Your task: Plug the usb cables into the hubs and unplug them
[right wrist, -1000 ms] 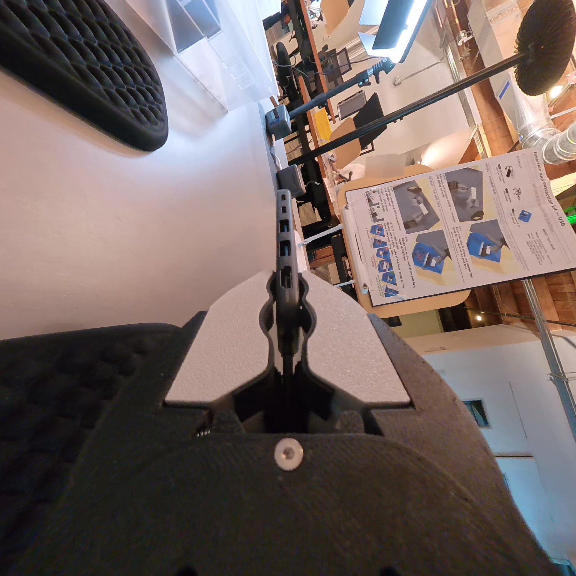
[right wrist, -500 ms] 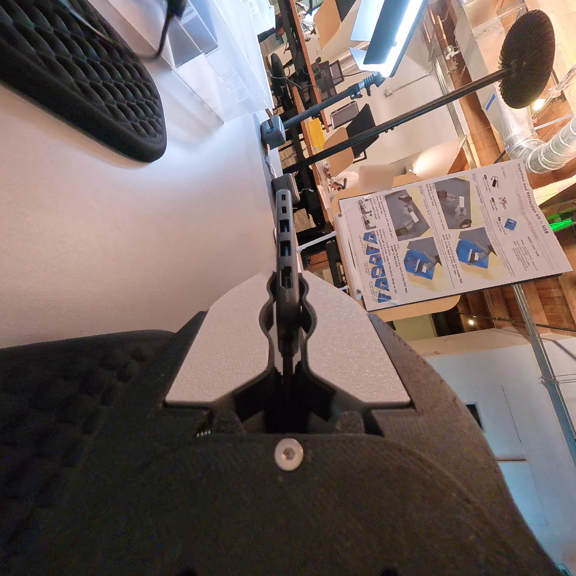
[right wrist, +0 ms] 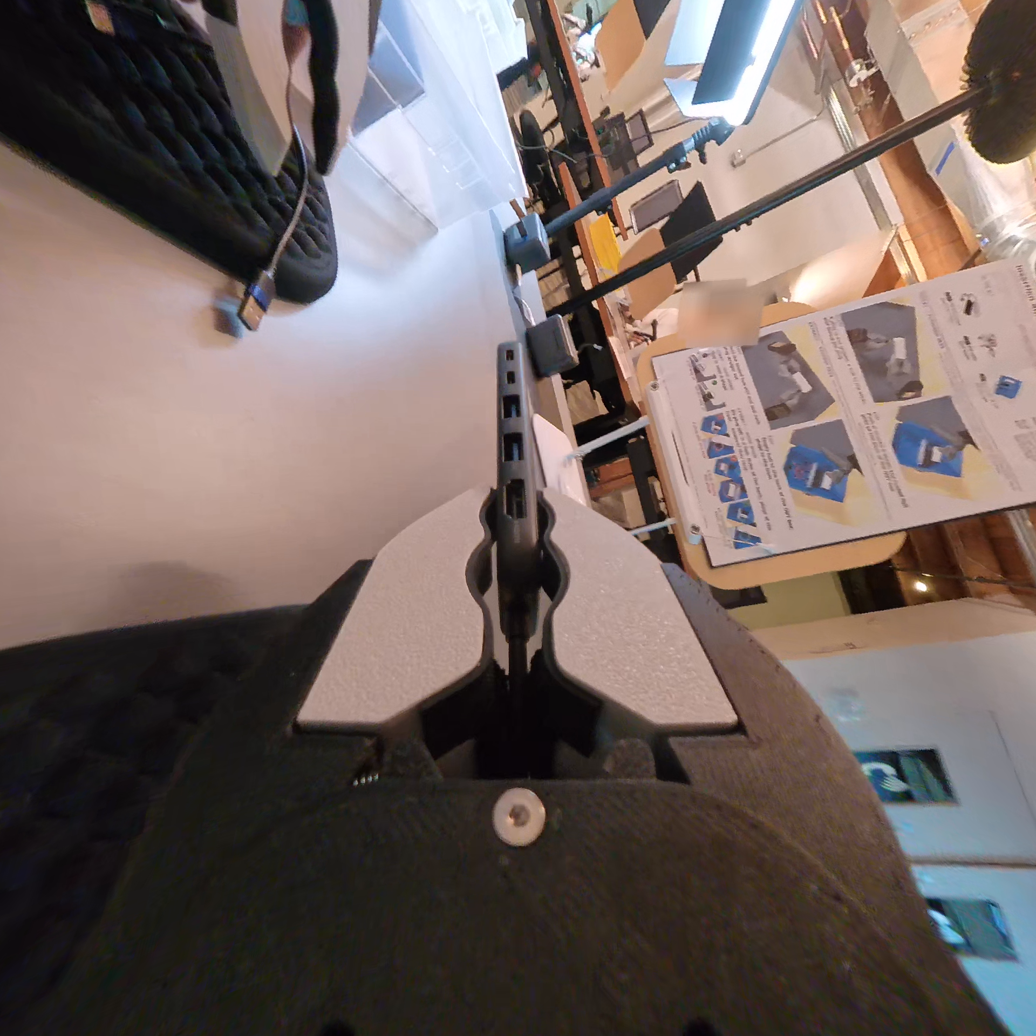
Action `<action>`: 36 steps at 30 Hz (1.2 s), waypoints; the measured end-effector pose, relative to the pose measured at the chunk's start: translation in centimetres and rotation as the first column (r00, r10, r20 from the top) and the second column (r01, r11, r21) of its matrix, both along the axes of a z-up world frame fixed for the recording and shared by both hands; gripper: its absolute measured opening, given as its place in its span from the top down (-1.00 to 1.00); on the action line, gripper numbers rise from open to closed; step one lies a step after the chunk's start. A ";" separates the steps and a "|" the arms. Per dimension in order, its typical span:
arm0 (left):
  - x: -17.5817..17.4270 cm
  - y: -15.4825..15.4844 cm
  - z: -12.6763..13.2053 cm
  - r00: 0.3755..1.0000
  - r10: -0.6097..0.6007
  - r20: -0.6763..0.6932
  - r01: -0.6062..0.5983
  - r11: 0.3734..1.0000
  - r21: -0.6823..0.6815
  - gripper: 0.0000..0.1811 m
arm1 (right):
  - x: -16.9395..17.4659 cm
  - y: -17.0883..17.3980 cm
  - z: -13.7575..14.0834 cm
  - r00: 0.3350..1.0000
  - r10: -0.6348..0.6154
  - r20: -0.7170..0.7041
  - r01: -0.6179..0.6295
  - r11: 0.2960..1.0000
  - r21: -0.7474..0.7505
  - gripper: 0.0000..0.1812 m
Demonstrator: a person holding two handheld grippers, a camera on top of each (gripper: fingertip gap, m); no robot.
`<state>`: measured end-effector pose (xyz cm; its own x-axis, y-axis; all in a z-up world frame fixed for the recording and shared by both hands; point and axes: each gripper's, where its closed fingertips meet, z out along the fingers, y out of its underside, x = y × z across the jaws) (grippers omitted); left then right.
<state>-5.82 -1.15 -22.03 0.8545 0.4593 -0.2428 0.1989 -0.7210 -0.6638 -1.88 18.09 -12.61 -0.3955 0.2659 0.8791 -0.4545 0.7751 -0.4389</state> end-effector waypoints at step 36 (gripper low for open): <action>5.6 11.0 6.7 0.653 -0.473 -0.592 0.580 0.814 -0.010 0.87 | 3.1 -5.7 -0.7 0.941 0.295 0.167 -0.277 0.953 -0.124 0.48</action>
<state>-0.21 9.89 -15.34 0.7060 0.0517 -0.7064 -0.6120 -0.4575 -0.6451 1.23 12.35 -13.33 -0.6180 0.1982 0.7608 -0.5564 0.5735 -0.6013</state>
